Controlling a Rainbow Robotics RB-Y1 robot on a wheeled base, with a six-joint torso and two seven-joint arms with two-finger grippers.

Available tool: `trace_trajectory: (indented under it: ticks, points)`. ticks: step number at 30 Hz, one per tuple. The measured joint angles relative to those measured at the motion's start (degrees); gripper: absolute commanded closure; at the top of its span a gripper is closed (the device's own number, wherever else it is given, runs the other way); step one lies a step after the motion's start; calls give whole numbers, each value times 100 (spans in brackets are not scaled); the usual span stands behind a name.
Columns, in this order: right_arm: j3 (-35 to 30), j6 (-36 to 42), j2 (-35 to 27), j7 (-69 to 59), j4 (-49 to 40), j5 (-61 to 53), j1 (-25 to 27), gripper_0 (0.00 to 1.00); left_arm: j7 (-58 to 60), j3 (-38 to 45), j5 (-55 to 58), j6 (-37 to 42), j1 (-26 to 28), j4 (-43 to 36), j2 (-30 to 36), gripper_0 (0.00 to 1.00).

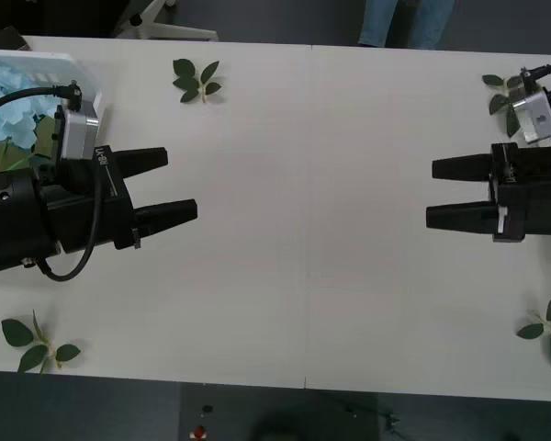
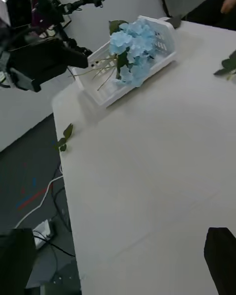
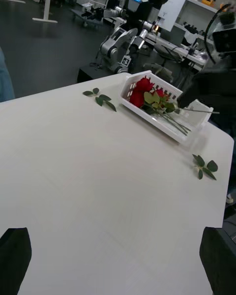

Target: Put the red flowers into the right box and the blue flowers into the left box

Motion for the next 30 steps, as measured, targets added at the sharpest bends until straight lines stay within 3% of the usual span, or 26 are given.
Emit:
trace_trajectory:
  ticks: [12,30]
  points:
    - [-1099,117,396,115,-1119,0,1296,0,0,0,0,0,0,0,0,0]
    - [-989,112,472,118,-1208,0,1319,0,0,0,0,0,0,0,0,0]
